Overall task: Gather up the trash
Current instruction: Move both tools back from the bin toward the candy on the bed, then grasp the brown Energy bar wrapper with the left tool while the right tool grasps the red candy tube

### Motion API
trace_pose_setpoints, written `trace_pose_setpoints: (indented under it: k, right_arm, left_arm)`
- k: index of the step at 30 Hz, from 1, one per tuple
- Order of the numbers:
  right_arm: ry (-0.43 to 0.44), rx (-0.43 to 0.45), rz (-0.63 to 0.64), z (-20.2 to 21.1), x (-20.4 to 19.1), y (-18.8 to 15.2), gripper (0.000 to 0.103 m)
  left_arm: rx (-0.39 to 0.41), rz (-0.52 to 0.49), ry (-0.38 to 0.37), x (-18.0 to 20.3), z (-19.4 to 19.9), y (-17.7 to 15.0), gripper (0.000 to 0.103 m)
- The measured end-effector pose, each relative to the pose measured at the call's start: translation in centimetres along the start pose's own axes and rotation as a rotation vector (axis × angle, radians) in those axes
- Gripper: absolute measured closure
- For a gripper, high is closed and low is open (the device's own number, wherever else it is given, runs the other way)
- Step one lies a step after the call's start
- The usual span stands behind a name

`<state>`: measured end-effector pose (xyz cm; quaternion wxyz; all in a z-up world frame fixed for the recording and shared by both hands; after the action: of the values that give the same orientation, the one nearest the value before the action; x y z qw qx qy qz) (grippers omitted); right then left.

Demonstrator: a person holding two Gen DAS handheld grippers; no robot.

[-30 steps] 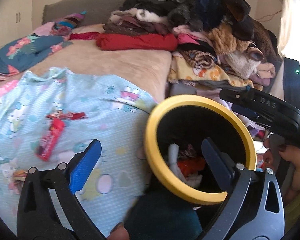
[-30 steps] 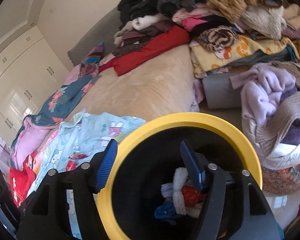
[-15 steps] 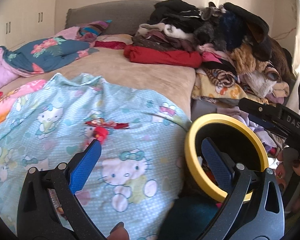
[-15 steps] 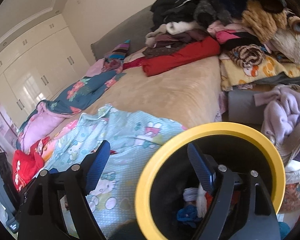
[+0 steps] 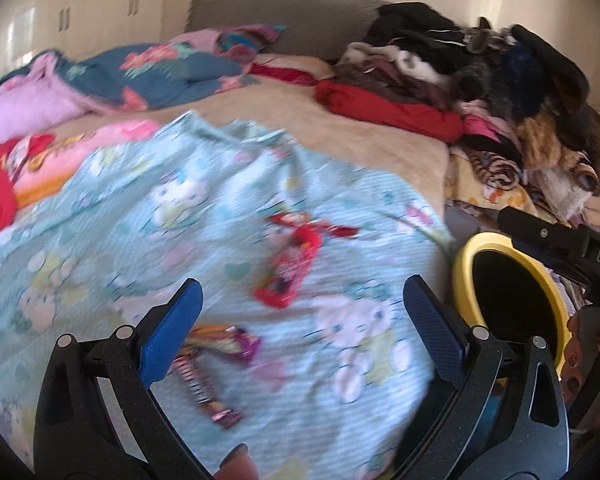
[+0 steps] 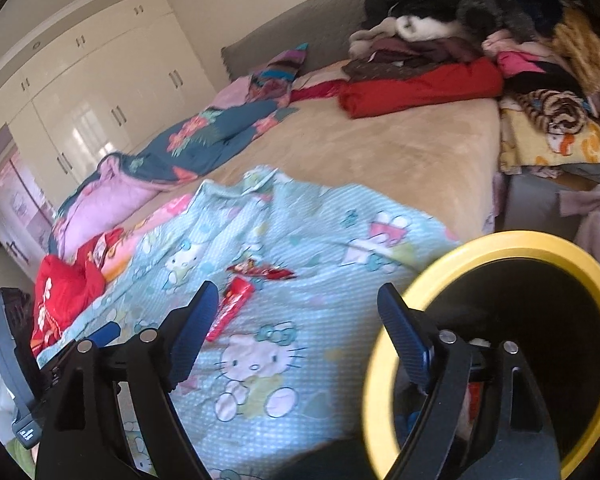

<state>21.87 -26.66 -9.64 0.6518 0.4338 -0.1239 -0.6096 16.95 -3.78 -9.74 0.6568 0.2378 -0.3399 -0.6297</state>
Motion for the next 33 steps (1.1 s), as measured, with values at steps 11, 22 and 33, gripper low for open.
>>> trace_pose_setpoints:
  k: [11, 22, 33]
  right_arm:
    - [0.018, -0.121, 0.073, -6.8, -4.8, -1.2, 0.024]
    - [0.024, -0.243, 0.061, -13.9, -8.6, -3.5, 0.024]
    - [0.010, -0.294, 0.031, -17.8, -8.6, -5.3, 0.056]
  left_arm:
    - [-0.096, 0.094, 0.041, -6.3, -0.7, -3.7, 0.011]
    - [-0.231, 0.132, -0.021, -6.8, -3.0, -7.0, 0.053]
    - [-0.242, 0.187, -0.062, -8.0, -3.1, -7.1, 0.086]
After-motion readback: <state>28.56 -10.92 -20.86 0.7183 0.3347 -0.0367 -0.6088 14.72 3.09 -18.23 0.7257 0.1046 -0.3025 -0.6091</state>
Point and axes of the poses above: each gripper's, at about its wrist camera, not at the fingertips, and z roughly against the way its jaws point, x to its right, y to its top, the point moved 5 cm from there along -z, roughly the way its jaws point
